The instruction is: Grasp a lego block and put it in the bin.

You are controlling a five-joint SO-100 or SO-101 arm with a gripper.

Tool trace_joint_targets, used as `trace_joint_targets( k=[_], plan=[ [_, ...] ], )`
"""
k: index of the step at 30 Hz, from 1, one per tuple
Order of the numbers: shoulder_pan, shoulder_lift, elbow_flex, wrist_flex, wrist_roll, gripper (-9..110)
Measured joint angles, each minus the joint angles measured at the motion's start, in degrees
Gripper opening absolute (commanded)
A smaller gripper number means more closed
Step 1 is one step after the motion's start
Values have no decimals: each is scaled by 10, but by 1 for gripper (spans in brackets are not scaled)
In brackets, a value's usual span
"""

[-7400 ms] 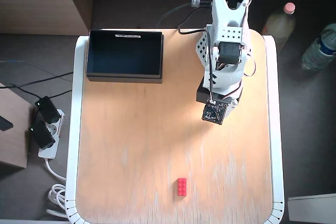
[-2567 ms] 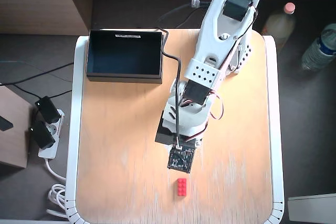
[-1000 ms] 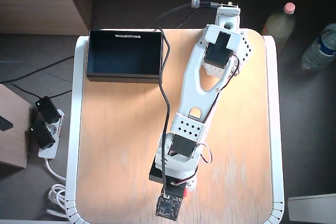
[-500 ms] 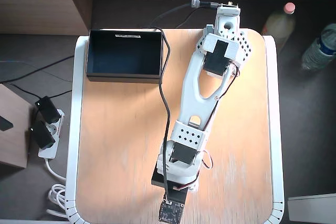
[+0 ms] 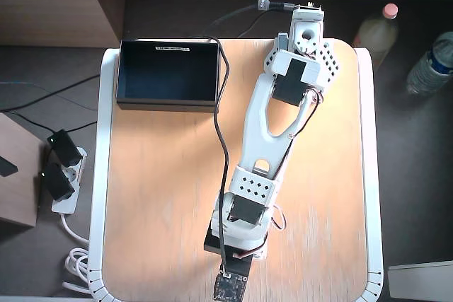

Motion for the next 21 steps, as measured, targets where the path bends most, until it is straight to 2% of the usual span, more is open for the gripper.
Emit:
trace_joint_targets(
  k=[16,21],
  plan=[
    [0,-18,-2,0,0,19],
    [0,-22,-6,0,0,12]
  ],
)
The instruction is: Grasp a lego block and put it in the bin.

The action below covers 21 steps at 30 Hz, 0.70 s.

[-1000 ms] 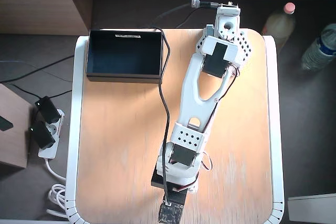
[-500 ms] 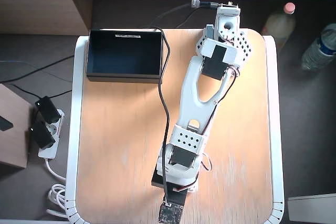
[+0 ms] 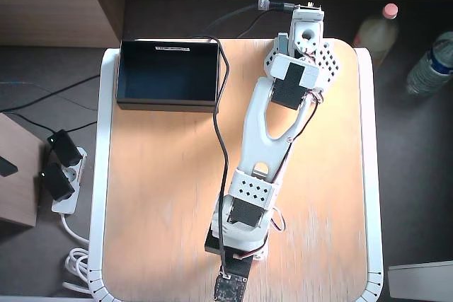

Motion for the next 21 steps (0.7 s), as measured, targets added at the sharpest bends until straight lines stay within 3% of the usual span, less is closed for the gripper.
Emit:
trace_joint_targets(
  k=[7,21],
  plan=[
    [-2,-1,0,0,4,0],
    [2,-2,0,0,4,0]
  ],
)
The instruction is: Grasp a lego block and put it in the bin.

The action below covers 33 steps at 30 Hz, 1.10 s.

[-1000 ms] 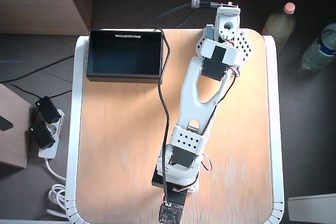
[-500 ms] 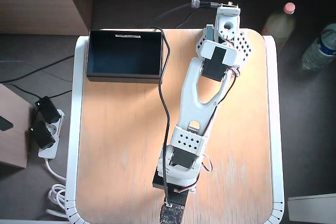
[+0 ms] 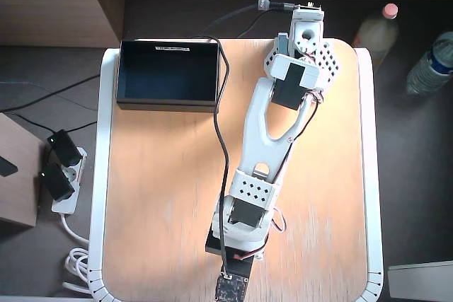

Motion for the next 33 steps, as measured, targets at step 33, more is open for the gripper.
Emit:
trace_joint_targets(
  k=[33],
  plan=[
    [198,381,0,279,-27,0]
  ],
)
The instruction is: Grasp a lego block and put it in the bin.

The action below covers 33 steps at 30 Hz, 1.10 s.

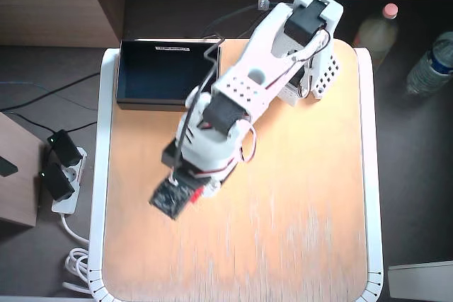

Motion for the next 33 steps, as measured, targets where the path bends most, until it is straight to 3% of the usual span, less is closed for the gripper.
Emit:
trace_joint_targets(
  k=[15,33],
  plan=[
    [225,153,0,87,30,0],
    [478,164,62,120,105,0]
  ],
)
